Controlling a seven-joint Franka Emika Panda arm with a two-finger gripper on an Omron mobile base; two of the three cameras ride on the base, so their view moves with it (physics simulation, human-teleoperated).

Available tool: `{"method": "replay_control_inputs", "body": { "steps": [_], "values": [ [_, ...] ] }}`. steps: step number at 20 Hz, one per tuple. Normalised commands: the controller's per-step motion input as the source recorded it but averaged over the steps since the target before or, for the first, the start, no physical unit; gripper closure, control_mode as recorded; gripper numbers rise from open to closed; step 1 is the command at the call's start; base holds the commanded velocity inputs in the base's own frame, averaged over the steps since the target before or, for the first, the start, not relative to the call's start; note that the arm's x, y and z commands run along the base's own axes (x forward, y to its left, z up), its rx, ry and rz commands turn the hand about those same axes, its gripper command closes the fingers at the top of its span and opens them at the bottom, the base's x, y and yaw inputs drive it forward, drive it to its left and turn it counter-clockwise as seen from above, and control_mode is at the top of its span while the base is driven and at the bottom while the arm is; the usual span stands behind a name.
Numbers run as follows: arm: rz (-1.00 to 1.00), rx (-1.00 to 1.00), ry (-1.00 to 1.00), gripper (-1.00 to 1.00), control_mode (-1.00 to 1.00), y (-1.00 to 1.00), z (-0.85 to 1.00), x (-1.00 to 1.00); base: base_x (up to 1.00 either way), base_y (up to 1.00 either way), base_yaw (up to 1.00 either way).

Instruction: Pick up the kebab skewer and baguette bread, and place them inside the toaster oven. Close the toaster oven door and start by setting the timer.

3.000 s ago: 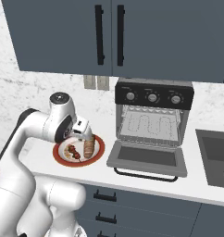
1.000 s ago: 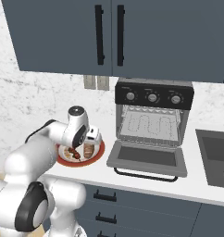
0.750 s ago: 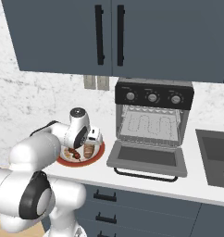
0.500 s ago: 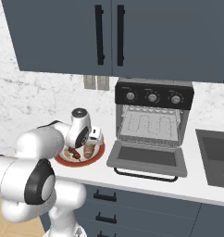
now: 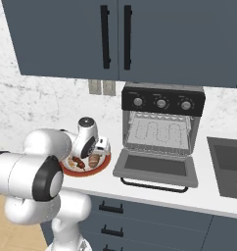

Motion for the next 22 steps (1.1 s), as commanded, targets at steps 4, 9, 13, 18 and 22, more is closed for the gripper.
{"method": "replay_control_inputs", "body": {
  "steps": [4,9,13,18,22],
  "values": [
    [0.00,0.00,0.00,-1.00,-1.00,0.00,-0.09,0.09,0.00,0.00,0.00],
    [0.00,0.00,0.00,-1.00,-1.00,0.00,-0.08,0.10,0.00,0.00,0.00],
    [0.00,0.00,0.00,-1.00,-1.00,0.00,-0.08,0.12,0.00,0.00,0.00],
    [0.00,0.00,0.00,-1.00,-1.00,0.00,-0.10,0.09,0.00,0.00,0.00],
    [0.00,0.00,0.00,-1.00,-1.00,0.00,-0.13,0.08,0.00,0.00,0.00]
  ]
}}
